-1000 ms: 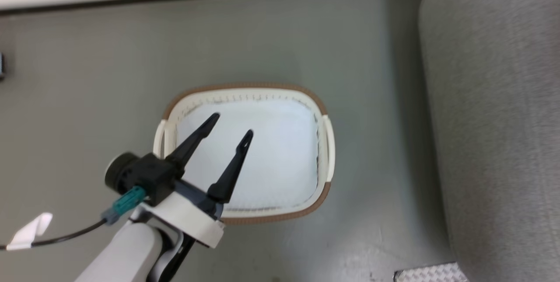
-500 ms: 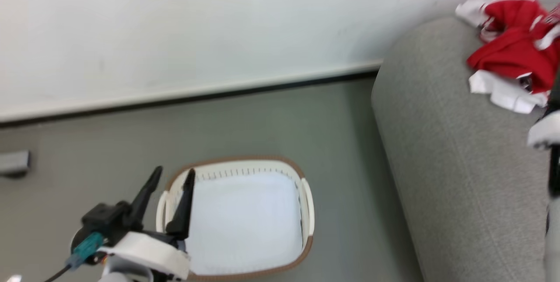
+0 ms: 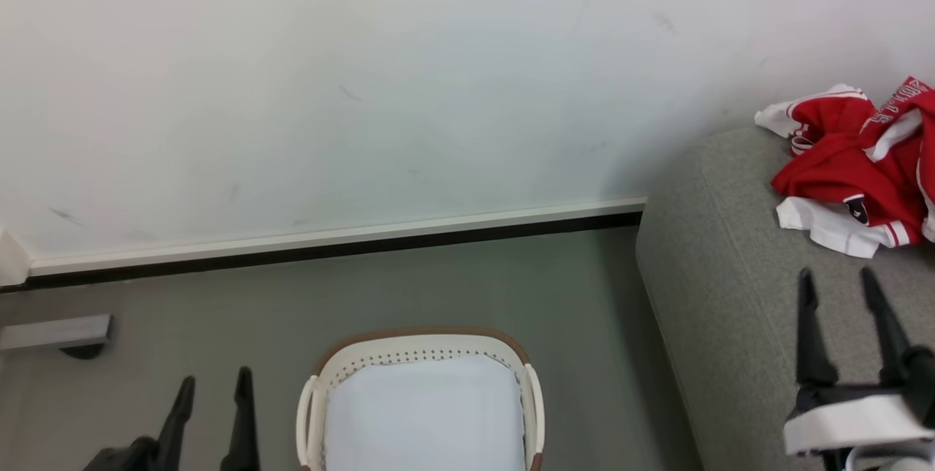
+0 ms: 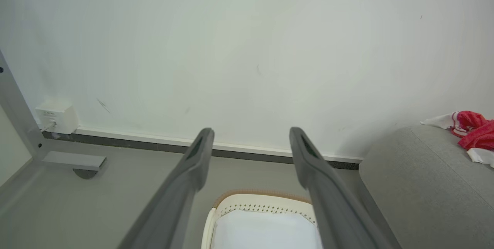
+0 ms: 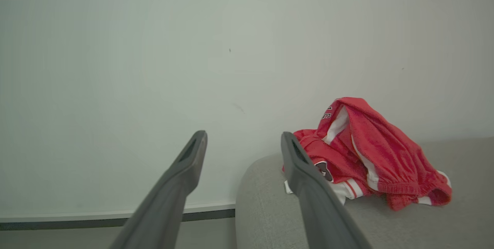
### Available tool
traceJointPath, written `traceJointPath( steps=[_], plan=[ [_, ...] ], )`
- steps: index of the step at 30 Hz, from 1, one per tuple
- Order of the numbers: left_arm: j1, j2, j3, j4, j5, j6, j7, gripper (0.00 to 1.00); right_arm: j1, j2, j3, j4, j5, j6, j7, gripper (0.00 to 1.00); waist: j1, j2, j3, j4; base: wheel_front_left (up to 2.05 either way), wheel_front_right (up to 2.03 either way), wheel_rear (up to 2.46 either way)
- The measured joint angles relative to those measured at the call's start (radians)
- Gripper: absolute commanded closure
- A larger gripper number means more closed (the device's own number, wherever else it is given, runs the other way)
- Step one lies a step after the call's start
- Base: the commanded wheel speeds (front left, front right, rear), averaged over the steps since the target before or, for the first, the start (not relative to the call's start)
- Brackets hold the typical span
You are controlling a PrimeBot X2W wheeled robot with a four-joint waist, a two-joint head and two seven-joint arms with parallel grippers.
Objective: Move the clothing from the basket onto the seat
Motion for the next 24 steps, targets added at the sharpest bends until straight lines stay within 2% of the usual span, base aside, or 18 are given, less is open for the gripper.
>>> traceJointPath(
  steps=[4, 7, 18, 24],
  plan=[
    [0.043, -0.030, 0.053, 0.012, 0.031, -0.037, 0.000, 0.00, 0.084, 0.002, 0.075, -0.051, 0.013, 0.000, -0.001, 0.00, 0.0001, 0.0000, -0.019, 0.020, 0.00, 0.00, 0.00],
    [0.055, -0.056, 0.086, 0.024, 0.054, -0.073, 0.000, 0.00, 0.125, 0.002, 0.120, -0.074, -0.022, 0.000, -0.002, 0.00, 0.0001, 0.0000, -0.028, 0.034, 0.00, 0.00, 0.00],
    [0.073, -0.117, 0.136, 0.055, 0.131, -0.158, 0.000, 0.00, 0.190, 0.002, 0.154, -0.043, 0.026, 0.000, -0.002, 0.00, 0.0002, 0.0000, -0.067, 0.071, 0.00, 0.00, 0.00],
    [0.076, -0.129, 0.149, 0.047, 0.152, -0.178, 0.000, 0.00, 0.197, 0.002, 0.167, 0.023, 0.041, 0.000, -0.002, 0.00, 0.0003, 0.0000, -0.076, 0.070, 0.00, 0.00, 0.00]
  ],
)
